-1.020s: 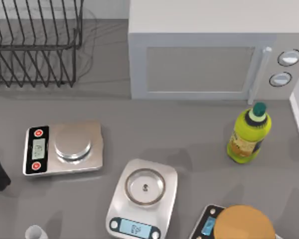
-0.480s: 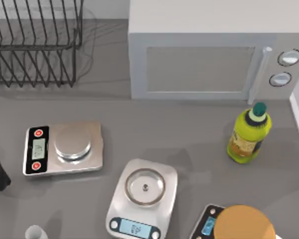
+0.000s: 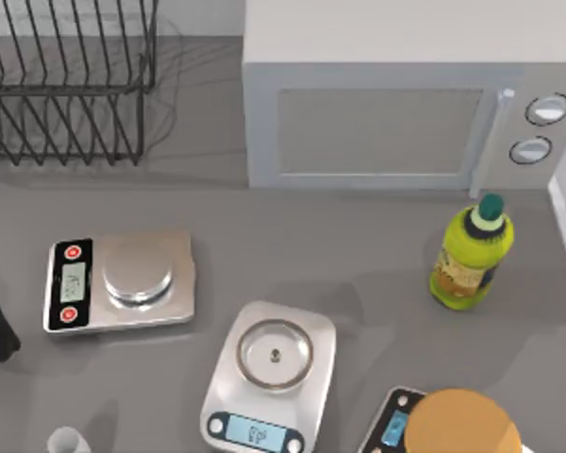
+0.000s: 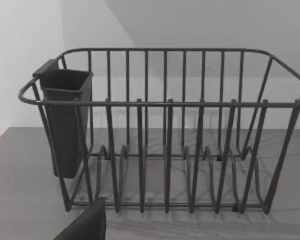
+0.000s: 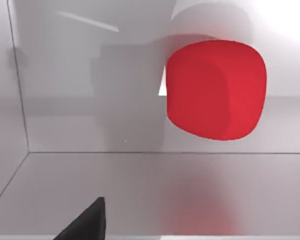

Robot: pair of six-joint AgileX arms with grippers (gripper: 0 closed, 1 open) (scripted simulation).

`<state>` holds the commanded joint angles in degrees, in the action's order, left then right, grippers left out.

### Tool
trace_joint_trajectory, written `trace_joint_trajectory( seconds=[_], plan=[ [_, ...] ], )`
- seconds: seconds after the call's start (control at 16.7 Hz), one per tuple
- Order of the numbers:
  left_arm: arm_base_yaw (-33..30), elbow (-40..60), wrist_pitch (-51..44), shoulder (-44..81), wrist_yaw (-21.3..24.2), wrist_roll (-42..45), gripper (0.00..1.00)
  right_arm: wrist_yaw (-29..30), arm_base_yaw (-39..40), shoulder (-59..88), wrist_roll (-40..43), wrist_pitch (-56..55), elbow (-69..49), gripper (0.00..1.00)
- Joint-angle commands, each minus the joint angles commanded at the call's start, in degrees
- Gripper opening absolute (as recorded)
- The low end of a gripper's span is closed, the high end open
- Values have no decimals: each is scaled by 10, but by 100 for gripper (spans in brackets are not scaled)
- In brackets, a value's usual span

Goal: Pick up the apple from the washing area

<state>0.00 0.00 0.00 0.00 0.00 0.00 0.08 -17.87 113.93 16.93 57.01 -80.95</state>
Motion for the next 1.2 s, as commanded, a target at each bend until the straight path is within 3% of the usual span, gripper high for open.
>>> trace_joint_trajectory(
  seconds=[0.42, 0.9, 1.2],
  plan=[
    [0, 0, 0, 0, 0, 0, 100, 0, 3, 15, -1, -22, 10, 100],
    [0, 0, 0, 0, 0, 0, 100, 1, 1, 158, -3, -255, 89, 100],
    [0, 0, 0, 0, 0, 0, 100, 2, 1, 189, -3, -296, 107, 100]
  ],
)
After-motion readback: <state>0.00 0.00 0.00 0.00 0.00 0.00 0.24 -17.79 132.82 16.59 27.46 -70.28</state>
